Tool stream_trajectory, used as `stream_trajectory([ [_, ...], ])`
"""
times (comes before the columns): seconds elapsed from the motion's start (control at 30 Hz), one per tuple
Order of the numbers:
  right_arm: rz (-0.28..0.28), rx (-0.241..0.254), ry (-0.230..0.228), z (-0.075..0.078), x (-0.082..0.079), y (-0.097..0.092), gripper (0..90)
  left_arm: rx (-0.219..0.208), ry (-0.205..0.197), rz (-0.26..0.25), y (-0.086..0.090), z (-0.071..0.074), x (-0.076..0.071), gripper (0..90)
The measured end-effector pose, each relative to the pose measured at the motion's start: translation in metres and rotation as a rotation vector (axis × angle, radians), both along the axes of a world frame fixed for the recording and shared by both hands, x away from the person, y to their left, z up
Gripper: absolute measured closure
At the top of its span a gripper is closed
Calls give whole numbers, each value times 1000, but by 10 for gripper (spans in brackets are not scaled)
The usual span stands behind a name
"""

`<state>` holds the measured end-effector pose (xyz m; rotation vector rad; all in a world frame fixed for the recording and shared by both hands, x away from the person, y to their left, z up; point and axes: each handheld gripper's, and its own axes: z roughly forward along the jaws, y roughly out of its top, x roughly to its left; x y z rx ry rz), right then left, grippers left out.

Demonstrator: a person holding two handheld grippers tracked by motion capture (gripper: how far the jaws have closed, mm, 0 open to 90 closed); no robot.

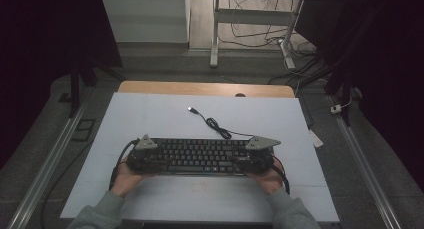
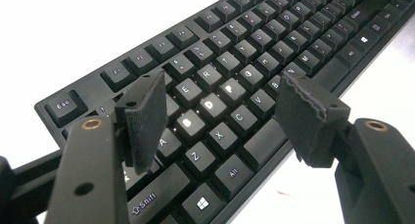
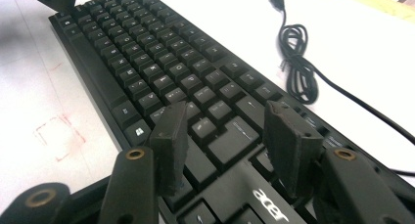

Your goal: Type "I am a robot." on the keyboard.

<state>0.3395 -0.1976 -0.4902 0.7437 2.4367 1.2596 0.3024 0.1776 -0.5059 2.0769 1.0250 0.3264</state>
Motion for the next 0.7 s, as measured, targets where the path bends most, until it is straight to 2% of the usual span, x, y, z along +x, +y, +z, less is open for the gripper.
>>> stream_trajectory([
  [0.27,-3,-1,-2,-1,0,0,511,-1,-5,4,-1,0,0,361],
  [0.43,-2,-7,-1,-2,0,0,509,-16,-26,3,-1,2,-1,388],
  [0.6,0,-14,0,-2,0,1,509,-32,-43,-27,-7,4,-3,438],
  [0.7,4,-13,-1,-3,1,1,508,-35,-40,-50,-12,3,-3,478],
])
